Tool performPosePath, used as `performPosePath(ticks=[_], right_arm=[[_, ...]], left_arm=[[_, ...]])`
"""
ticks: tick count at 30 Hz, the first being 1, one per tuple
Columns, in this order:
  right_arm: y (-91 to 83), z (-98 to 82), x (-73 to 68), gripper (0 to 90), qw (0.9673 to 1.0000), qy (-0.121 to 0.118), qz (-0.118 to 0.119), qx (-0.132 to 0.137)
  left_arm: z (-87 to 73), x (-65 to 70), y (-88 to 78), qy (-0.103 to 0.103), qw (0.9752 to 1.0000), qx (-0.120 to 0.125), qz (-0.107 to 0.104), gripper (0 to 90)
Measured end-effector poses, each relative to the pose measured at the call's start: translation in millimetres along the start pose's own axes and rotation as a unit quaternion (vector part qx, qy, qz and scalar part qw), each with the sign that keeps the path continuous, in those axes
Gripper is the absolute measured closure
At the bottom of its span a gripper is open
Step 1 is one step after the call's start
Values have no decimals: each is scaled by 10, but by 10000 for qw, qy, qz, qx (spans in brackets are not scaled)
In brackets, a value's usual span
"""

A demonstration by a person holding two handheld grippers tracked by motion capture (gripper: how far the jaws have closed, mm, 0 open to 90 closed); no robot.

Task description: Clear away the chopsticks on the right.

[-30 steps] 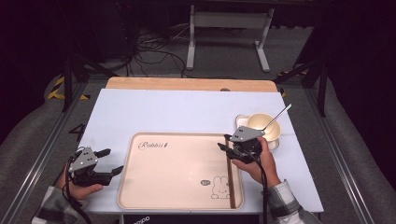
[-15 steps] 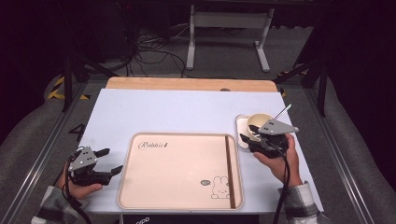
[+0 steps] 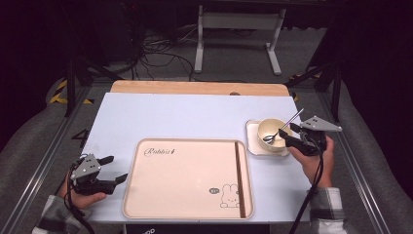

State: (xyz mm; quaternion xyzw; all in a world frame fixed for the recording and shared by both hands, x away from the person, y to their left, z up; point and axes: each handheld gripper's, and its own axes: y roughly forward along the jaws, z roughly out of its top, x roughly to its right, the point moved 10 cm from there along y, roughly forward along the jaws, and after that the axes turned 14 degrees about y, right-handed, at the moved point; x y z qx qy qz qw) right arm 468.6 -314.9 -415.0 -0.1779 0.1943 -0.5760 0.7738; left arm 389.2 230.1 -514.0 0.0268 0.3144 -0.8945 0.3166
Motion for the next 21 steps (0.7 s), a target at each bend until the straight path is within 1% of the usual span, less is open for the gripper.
performPosePath(ticks=[1, 2, 3, 4, 6, 9, 10, 11, 12, 13, 14, 15, 17, 19, 21], right_arm=[[54, -24, 152, 507, 9997, 205, -78, -60], [87, -37, 227, 501, 9994, 321, -122, -91], [87, -37, 227, 501, 9994, 321, -122, -91], [123, -50, 290, 492, 9988, 445, -130, -123], [213, -66, 380, 479, 9976, 664, -38, -171], [330, -60, 444, 468, 9966, 796, 34, -227], [409, -61, 471, 454, 9951, 935, 125, -291], [409, -61, 471, 454, 9951, 935, 125, -291], [461, -62, 501, 453, 9945, 999, 112, -309], [501, -70, 532, 446, 9942, 1022, 42, -342], [530, -80, 543, 439, 9934, 1075, 59, -386], [594, -90, 567, 434, 9917, 1209, 135, -423], [640, -76, 589, 437, 9898, 1348, 254, -388], [680, -54, 625, 458, 9886, 1449, 245, -343], [722, -60, 642, 471, 9877, 1491, 240, -401]], left_arm=[[0, 5, -1, -4, 10000, -6, -10, 183], [-3, 0, 1, -2, 10000, -7, 0, 183], [-3, 0, 1, -2, 10000, -7, 0, 183], [-7, 0, 1, -9, 10000, -19, -3, 183], [-18, -3, 5, -32, 10000, -44, 5, 182], [-16, -18, -1, -79, 10000, -15, 39, 178], [-28, -22, 10, -122, 9999, -17, 22, 177], [-28, -22, 10, -122, 9999, -17, 22, 178], [-39, -28, 14, -106, 9999, -44, 18, 178], [-45, -28, 17, -109, 9999, -54, 10, 177], [-48, -25, 20, -123, 9999, -53, -2, 178], [-57, -32, 18, -124, 9999, -54, 5, 177], [-68, -38, 14, -166, 9998, -52, -9, 177], [-74, -34, 18, -203, 9998, -37, -27, 178], [-76, -32, 17, -173, 9998, -47, -38, 178]])
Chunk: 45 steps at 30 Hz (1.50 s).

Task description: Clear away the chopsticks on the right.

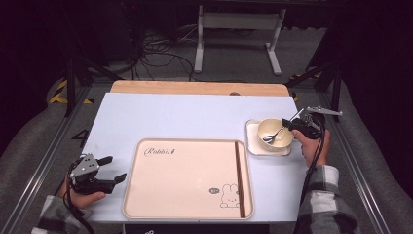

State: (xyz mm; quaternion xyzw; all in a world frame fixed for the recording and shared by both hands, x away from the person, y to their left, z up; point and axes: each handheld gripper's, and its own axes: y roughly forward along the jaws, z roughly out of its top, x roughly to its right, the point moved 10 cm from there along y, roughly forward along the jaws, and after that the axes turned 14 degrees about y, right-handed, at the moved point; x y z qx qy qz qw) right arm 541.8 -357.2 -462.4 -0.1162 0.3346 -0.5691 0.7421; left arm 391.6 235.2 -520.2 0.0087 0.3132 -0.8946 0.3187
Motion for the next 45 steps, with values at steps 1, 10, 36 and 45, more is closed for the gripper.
performPosePath(ticks=[1, 10, 36, 45], right_arm=[[16, 2, 8, 486, 10000, 17, -18, 3], [41, 10, -34, 678, 9998, 110, 174, 78], [-253, 185, -167, 869, 9972, -180, 343, 635], [-305, 209, -341, 899, 9958, -546, 443, 590]], left_arm=[[-2, 2, 0, -17, 10000, -5, 8, 179], [-15, 5, -9, -7, 10000, -35, 14, 178], [31, 4, -41, 93, 9999, 31, 109, 183], [42, 17, -37, 88, 9999, 49, 82, 184]])
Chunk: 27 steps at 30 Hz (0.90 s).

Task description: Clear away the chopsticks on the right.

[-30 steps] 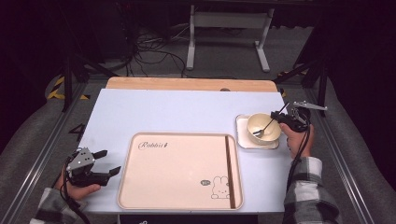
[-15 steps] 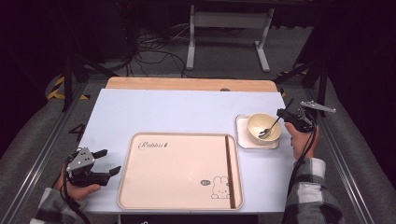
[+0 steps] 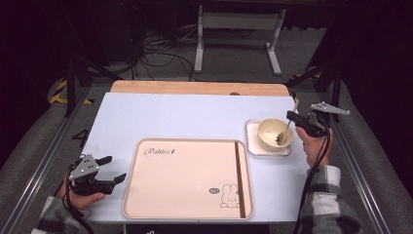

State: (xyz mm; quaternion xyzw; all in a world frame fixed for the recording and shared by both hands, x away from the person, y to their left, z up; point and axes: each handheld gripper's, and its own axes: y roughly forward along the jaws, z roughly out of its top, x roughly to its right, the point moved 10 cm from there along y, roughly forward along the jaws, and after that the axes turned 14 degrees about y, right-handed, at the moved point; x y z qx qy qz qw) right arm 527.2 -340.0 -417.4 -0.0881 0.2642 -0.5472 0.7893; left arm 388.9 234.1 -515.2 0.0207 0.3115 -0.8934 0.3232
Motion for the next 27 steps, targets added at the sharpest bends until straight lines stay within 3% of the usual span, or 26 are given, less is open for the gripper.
performPosePath(ticks=[5, 13, 27], right_arm=[[-34, 37, -30, 899, 9999, 47, 66, 109], [-169, 205, -166, 900, 9991, -112, 103, 407], [-240, 263, -365, 900, 9981, -224, 291, 499]], left_arm=[[2, -7, 3, 26, 10000, -5, 13, 185], [7, -6, -5, 44, 10000, 11, 21, 187], [13, 1, -5, 37, 10000, 31, 4, 190]])
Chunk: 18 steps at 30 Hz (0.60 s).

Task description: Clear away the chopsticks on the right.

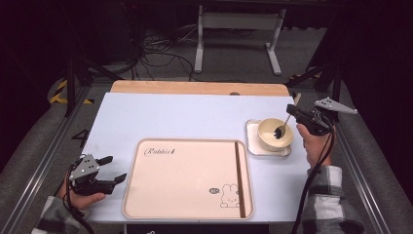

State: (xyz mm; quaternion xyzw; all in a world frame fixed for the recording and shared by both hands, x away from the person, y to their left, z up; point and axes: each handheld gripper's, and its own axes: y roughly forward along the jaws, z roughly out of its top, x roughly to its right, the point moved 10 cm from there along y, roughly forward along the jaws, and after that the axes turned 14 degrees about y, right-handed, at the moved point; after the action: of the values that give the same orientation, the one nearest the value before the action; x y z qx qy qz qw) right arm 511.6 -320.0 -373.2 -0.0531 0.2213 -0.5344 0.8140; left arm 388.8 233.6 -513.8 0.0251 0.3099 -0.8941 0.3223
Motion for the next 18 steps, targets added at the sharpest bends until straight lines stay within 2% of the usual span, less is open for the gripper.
performPosePath(ticks=[4, 11, 18], right_arm=[[-19, 25, -61, 900, 10000, -53, 37, 21], [-88, 106, -305, 900, 9995, -221, 226, 85], [-131, 143, -537, 900, 9984, -291, 472, 98]], left_arm=[[4, -3, -3, 8, 10000, 9, 14, 190], [18, -8, -11, -5, 10000, 44, 32, 189], [18, -18, -25, -14, 10000, 30, 70, 188]])
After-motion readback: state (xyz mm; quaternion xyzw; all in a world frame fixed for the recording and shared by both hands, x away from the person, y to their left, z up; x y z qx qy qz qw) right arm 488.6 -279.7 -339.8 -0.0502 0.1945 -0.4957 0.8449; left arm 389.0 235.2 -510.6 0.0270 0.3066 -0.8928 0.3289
